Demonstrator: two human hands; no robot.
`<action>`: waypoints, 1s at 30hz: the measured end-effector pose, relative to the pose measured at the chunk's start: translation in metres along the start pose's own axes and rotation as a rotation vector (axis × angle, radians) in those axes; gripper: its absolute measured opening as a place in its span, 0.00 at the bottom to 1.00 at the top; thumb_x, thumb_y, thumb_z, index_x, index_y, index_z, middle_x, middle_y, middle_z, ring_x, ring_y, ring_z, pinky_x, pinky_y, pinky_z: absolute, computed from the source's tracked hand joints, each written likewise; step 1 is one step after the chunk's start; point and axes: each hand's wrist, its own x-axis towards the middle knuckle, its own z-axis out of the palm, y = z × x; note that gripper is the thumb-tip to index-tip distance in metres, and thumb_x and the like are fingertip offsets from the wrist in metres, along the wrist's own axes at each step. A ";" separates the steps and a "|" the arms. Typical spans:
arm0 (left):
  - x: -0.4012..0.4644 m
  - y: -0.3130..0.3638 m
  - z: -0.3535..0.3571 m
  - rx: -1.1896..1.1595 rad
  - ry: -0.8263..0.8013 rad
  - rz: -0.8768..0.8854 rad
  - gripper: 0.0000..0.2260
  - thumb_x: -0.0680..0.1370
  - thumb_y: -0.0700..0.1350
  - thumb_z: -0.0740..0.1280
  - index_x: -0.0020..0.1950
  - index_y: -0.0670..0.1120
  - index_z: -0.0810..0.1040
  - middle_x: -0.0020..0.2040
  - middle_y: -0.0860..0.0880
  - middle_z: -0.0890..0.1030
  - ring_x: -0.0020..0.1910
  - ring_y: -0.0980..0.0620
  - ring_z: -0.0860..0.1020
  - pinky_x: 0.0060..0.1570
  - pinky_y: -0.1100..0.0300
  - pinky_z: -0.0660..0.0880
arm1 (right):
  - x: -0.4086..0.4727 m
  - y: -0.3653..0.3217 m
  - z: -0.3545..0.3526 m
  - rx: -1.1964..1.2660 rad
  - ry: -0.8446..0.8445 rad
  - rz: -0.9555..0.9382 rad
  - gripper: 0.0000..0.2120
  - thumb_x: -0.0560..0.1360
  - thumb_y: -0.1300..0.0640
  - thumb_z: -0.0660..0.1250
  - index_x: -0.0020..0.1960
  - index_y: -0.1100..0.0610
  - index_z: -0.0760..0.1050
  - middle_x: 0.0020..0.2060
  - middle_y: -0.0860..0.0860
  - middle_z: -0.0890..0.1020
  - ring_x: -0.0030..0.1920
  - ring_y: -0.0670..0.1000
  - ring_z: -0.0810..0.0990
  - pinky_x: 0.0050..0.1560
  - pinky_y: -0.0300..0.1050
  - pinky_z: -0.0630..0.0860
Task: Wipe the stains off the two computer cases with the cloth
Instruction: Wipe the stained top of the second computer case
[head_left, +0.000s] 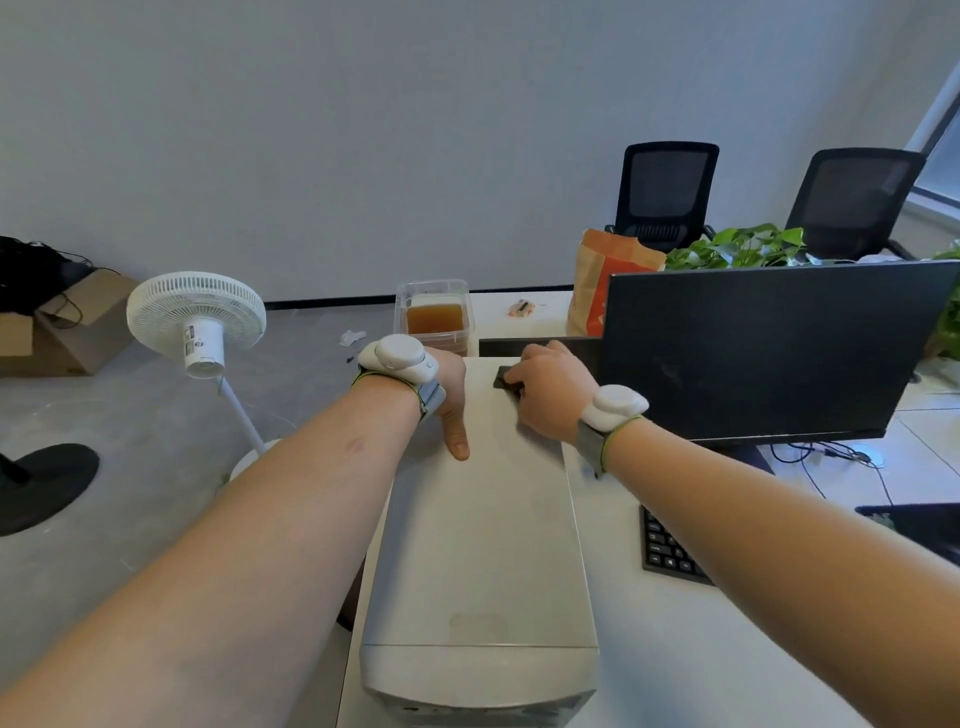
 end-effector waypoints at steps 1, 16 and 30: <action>0.001 0.001 -0.002 0.020 -0.044 0.016 0.37 0.62 0.60 0.84 0.64 0.45 0.76 0.62 0.45 0.80 0.60 0.41 0.80 0.63 0.47 0.76 | -0.009 -0.003 0.000 0.003 -0.002 -0.054 0.15 0.79 0.58 0.62 0.61 0.48 0.82 0.54 0.49 0.77 0.56 0.54 0.71 0.56 0.50 0.76; -0.042 -0.030 0.031 -0.225 0.296 0.113 0.56 0.62 0.66 0.82 0.78 0.42 0.58 0.72 0.45 0.67 0.68 0.44 0.71 0.62 0.50 0.72 | -0.014 -0.030 -0.036 0.253 -0.156 0.116 0.17 0.80 0.57 0.61 0.66 0.55 0.76 0.55 0.51 0.80 0.54 0.55 0.79 0.54 0.49 0.79; -0.081 -0.095 0.073 -0.480 0.093 0.211 0.55 0.66 0.59 0.82 0.84 0.47 0.55 0.82 0.50 0.62 0.80 0.47 0.62 0.75 0.55 0.62 | -0.069 -0.072 -0.024 0.140 -0.346 -0.254 0.26 0.79 0.59 0.67 0.72 0.38 0.72 0.60 0.41 0.82 0.58 0.47 0.81 0.63 0.42 0.77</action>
